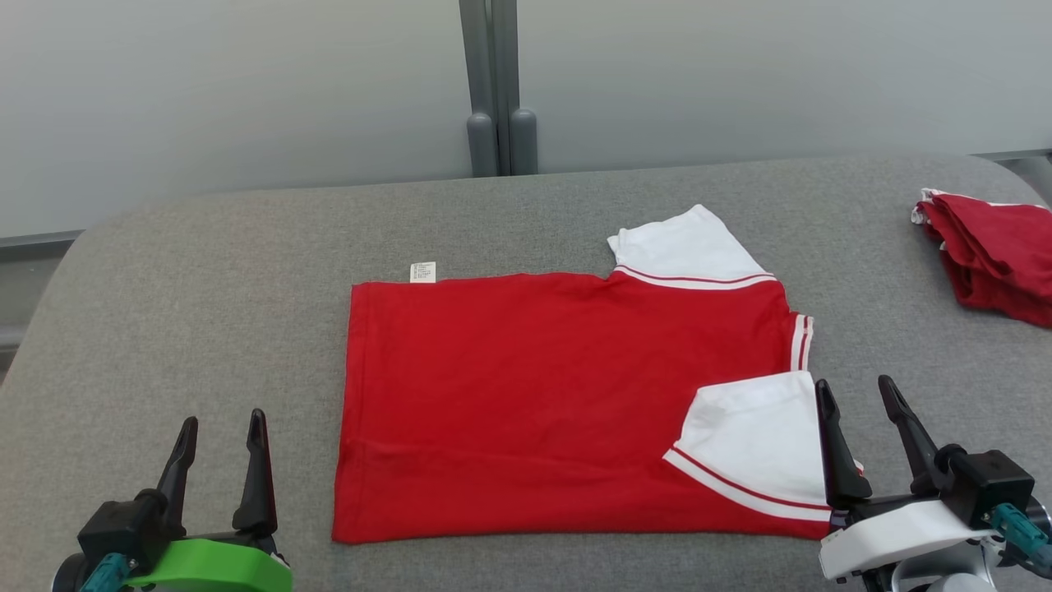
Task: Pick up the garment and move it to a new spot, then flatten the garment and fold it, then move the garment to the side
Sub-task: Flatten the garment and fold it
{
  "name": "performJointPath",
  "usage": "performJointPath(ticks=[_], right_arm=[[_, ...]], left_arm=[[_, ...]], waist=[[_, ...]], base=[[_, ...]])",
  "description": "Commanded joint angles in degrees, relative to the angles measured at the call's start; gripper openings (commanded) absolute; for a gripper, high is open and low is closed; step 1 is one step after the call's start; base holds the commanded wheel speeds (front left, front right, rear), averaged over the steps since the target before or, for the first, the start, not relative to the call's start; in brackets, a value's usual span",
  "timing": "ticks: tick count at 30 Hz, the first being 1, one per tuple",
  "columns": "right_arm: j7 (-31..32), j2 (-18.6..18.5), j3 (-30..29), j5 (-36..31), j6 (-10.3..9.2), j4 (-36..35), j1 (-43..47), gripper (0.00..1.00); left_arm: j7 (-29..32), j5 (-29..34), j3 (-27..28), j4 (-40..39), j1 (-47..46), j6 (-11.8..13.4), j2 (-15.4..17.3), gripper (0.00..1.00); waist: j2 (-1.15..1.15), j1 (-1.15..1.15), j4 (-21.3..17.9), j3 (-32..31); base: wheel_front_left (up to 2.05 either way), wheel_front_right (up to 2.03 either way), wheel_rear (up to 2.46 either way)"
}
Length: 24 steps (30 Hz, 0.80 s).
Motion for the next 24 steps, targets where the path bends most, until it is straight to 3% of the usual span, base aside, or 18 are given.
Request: performJointPath(ticks=[1, 24], right_arm=[[-0.3, 0.0, -0.1, 0.0, -0.10, 0.3, 0.7, 1.00], [-0.3, 0.1, 0.1, 0.3, -0.10, 1.7, 0.9, 1.00]], left_arm=[[-0.1, 0.4, 0.4, -0.1, 0.7, -0.2, -0.2, 1.00], [-0.1, 1.7, 0.6, 0.1, 1.3, -0.5, -0.9, 1.00]], waist=[[0.00, 0.00, 0.1, -0.1], [0.00, 0.00, 0.3, -0.4]], base=[[0.00, 0.00, 0.00], [0.00, 0.00, 0.00]])
